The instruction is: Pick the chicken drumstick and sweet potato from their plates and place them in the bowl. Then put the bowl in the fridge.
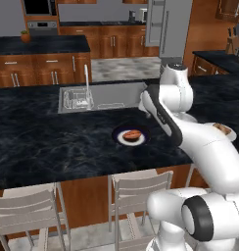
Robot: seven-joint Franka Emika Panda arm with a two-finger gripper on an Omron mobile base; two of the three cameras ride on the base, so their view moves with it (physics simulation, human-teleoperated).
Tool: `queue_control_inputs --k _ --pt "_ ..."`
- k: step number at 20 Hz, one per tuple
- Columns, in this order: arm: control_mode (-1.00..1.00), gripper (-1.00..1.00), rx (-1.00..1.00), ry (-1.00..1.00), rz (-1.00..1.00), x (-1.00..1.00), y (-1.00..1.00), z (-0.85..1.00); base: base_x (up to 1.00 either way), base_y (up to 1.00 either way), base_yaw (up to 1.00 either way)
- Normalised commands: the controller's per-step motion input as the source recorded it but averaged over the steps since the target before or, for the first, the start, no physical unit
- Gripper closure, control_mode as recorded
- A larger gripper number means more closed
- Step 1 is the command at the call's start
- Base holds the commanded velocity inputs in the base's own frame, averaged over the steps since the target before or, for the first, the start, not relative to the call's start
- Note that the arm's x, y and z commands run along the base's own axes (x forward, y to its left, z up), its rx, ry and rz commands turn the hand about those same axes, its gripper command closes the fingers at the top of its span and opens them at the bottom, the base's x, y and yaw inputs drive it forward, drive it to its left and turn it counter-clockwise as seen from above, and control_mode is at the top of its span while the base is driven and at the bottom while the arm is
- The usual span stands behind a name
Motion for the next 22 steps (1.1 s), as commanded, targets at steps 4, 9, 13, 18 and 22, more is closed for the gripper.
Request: queue_control_inputs --k 4,9,13,18,22 --pt "-1.00 -1.00 0.03 0.00 0.00 0.34 0.02 -0.19 0.00 0.00 0.00" --pt "-1.00 -1.00 0.00 0.01 -0.05 0.44 0.13 -0.19 0.00 0.00 0.00" --pt "-1.00 -1.00 -0.02 0.00 -0.21 0.34 0.03 -0.23 0.00 0.00 0.00" --pt "-1.00 -1.00 -0.02 0.00 -0.19 0.37 0.02 -0.28 0.00 0.00 0.00" --pt "-1.00 -1.00 -0.01 0.01 -0.17 0.35 0.00 -0.29 0.00 0.00 0.00"
